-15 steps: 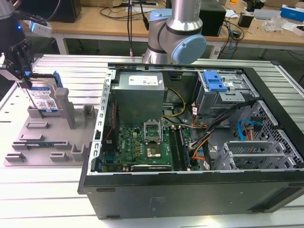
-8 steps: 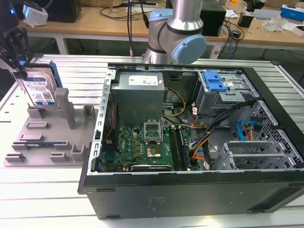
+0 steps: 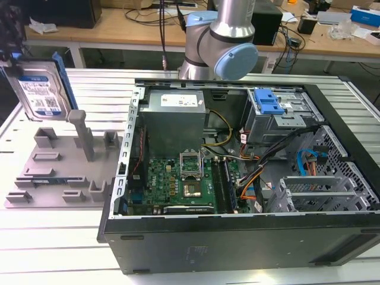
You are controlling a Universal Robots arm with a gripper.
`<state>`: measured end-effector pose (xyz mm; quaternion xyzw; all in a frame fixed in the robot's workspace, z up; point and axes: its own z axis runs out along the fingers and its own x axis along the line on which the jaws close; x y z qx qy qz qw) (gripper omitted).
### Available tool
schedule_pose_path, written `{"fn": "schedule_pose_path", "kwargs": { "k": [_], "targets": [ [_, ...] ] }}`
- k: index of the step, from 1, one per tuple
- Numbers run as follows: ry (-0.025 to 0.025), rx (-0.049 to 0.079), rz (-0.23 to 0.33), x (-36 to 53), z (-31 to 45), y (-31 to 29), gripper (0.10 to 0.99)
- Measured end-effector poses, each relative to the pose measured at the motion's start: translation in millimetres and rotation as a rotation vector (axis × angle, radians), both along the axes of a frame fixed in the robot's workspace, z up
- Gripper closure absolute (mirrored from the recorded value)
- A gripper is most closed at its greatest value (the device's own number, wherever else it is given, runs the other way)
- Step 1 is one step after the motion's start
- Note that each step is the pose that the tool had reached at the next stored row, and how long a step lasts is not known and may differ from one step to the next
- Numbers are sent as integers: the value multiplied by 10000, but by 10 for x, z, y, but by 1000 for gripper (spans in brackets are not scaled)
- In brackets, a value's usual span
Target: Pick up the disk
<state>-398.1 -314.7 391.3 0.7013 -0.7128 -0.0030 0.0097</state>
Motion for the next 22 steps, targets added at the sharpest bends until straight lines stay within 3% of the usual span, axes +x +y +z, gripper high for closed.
{"fn": "schedule_pose_path", "kwargs": {
  "k": [5, 8, 10, 11, 14, 22],
  "targets": [
    [1, 0, 1, 1, 278, -7, 722],
    [1, -1, 3, 3, 548, -14, 722],
    [0, 0, 3, 3, 649, -17, 722],
    [0, 0, 3, 4, 771, -20, 722],
    [1, 0, 3, 7, 1036, -23, 722],
    [0, 0, 3, 7, 1046, -23, 722]
  ]
}}
